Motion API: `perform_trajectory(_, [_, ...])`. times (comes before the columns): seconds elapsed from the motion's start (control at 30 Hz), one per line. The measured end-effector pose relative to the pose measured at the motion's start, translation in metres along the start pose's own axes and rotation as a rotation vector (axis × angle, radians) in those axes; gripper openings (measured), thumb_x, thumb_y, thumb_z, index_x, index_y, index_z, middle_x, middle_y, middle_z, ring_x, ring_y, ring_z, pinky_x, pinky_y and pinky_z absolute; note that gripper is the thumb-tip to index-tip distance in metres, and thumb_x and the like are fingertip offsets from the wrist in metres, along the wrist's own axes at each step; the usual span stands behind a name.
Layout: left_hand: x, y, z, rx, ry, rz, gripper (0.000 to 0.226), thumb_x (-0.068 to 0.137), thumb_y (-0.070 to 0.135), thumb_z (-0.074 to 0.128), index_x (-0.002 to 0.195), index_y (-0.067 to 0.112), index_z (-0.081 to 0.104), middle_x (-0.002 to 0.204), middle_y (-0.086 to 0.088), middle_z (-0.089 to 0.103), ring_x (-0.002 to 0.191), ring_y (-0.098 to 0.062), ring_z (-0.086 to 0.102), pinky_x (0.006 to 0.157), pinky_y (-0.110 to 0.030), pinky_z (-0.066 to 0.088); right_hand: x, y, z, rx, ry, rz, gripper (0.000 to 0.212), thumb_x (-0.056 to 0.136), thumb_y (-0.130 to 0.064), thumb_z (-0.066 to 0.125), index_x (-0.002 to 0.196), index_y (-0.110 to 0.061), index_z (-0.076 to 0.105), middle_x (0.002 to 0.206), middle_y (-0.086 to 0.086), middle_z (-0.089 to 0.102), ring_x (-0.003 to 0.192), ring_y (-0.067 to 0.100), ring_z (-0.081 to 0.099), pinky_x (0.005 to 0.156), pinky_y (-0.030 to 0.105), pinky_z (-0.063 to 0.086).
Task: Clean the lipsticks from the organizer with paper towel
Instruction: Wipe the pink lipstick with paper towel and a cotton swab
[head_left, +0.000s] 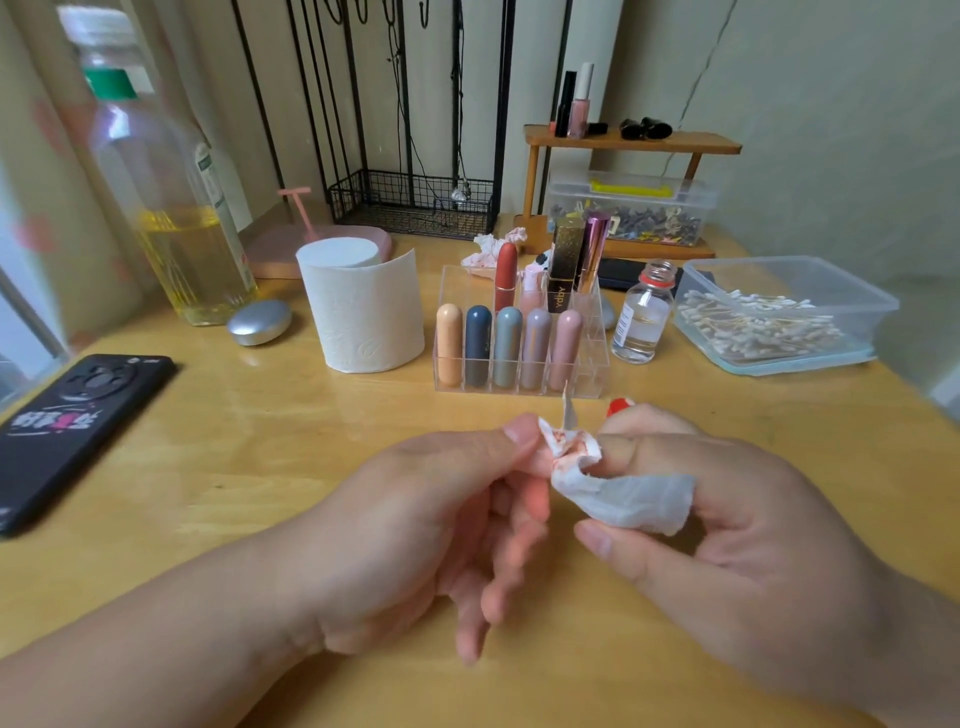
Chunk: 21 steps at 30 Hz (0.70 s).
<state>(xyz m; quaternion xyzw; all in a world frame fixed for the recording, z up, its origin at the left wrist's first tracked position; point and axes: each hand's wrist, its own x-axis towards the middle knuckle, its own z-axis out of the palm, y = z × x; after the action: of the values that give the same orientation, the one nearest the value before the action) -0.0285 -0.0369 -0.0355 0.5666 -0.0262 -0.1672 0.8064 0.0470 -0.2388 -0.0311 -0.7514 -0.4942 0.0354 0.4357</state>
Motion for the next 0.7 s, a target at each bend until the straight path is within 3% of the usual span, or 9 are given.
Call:
perform_trajectory(0.03, [0.0, -0.002, 0.0, 0.065, 0.027, 0.036, 0.039, 0.092, 0.048, 0.052, 0.08, 0.011, 0.061, 0.066, -0.01, 0.047, 0.048, -0.024, 0.046, 0.038, -0.027, 0.046, 0.001, -0.001, 0.0, 0.141, -0.006, 0.068, 0.021, 0.083, -0.011, 0.069, 0.098, -0.025, 0.072, 0.088, -0.003, 0.066, 0.087, 0.017, 0.064, 0.078, 0.028, 0.051])
perform_trajectory(0.1, [0.0, -0.006, 0.0, 0.25, 0.098, 0.117, 0.045, 0.094, 0.05, 0.05, 0.083, 0.007, 0.057, 0.068, -0.008, 0.046, 0.051, -0.026, 0.047, 0.041, -0.03, 0.048, 0.005, -0.004, -0.002, 0.685, -0.081, 0.285, 0.032, 0.081, -0.004, 0.068, 0.109, -0.019, 0.073, 0.103, 0.002, 0.075, 0.099, 0.015, 0.069, 0.088, 0.024, 0.053])
perform_trajectory(0.17, [-0.005, -0.006, 0.001, 0.515, 0.163, 0.22, 0.047, 0.094, 0.056, 0.046, 0.091, 0.01, 0.057, 0.07, -0.008, 0.051, 0.057, -0.029, 0.054, 0.05, -0.035, 0.05, 0.009, -0.002, -0.003, 1.181, -0.22, 0.382, 0.04, 0.087, 0.002, 0.061, 0.127, -0.001, 0.061, 0.13, 0.022, 0.062, 0.124, 0.03, 0.058, 0.11, 0.041, 0.041])
perform_trajectory(0.27, [-0.012, -0.001, -0.001, 0.92, 0.276, 0.357, 0.034, 0.098, 0.056, 0.037, 0.093, 0.028, 0.055, 0.075, 0.011, 0.057, 0.07, -0.01, 0.058, 0.065, -0.024, 0.047, 0.015, 0.004, -0.003, 1.464, -0.274, 0.428, 0.045, 0.095, 0.004, 0.048, 0.14, 0.01, 0.042, 0.144, 0.029, 0.047, 0.136, 0.037, 0.044, 0.118, 0.05, 0.024])
perform_trajectory(0.33, [-0.013, 0.001, -0.003, 0.958, 0.296, 0.367, 0.03, 0.097, 0.052, 0.041, 0.094, 0.026, 0.054, 0.075, 0.013, 0.056, 0.07, -0.008, 0.056, 0.066, -0.026, 0.047, 0.014, 0.007, -0.001, 1.413, -0.252, 0.413, 0.046, 0.094, 0.002, 0.051, 0.139, 0.011, 0.044, 0.143, 0.028, 0.049, 0.134, 0.036, 0.047, 0.116, 0.048, 0.028])
perform_trajectory(0.43, [-0.009, 0.001, -0.001, 0.657, 0.263, 0.3, 0.028, 0.092, 0.048, 0.056, 0.09, 0.019, 0.058, 0.074, -0.01, 0.056, 0.064, -0.019, 0.055, 0.056, -0.037, 0.051, 0.008, 0.008, -0.002, 1.061, -0.161, 0.335, 0.039, 0.089, 0.002, 0.058, 0.128, -0.001, 0.061, 0.133, 0.02, 0.061, 0.127, 0.032, 0.056, 0.112, 0.044, 0.038])
perform_trajectory(0.5, [-0.007, 0.003, 0.001, 0.513, 0.25, 0.234, 0.037, 0.09, 0.048, 0.057, 0.082, 0.011, 0.058, 0.074, -0.018, 0.054, 0.06, -0.025, 0.054, 0.049, -0.037, 0.049, 0.004, 0.009, -0.002, 0.896, -0.103, 0.286, 0.039, 0.085, 0.001, 0.058, 0.124, -0.005, 0.065, 0.129, 0.016, 0.065, 0.127, 0.032, 0.056, 0.112, 0.049, 0.037])
perform_trajectory(0.6, [-0.005, 0.005, 0.001, 0.49, 0.183, 0.157, 0.042, 0.091, 0.05, 0.05, 0.072, 0.013, 0.059, 0.066, -0.012, 0.053, 0.054, -0.025, 0.052, 0.046, -0.035, 0.046, 0.003, 0.005, -0.001, 0.841, -0.078, 0.286, 0.04, 0.084, -0.001, 0.06, 0.124, -0.005, 0.064, 0.129, 0.018, 0.064, 0.127, 0.035, 0.055, 0.112, 0.059, 0.031])
perform_trajectory(0.7, [-0.004, 0.003, -0.002, 0.475, 0.134, 0.16, 0.039, 0.094, 0.047, 0.053, 0.075, 0.012, 0.055, 0.068, -0.015, 0.051, 0.055, -0.025, 0.051, 0.046, -0.034, 0.047, 0.004, 0.002, -0.002, 0.838, -0.079, 0.321, 0.038, 0.085, 0.0, 0.064, 0.122, -0.007, 0.066, 0.127, 0.019, 0.065, 0.126, 0.036, 0.056, 0.113, 0.056, 0.033])
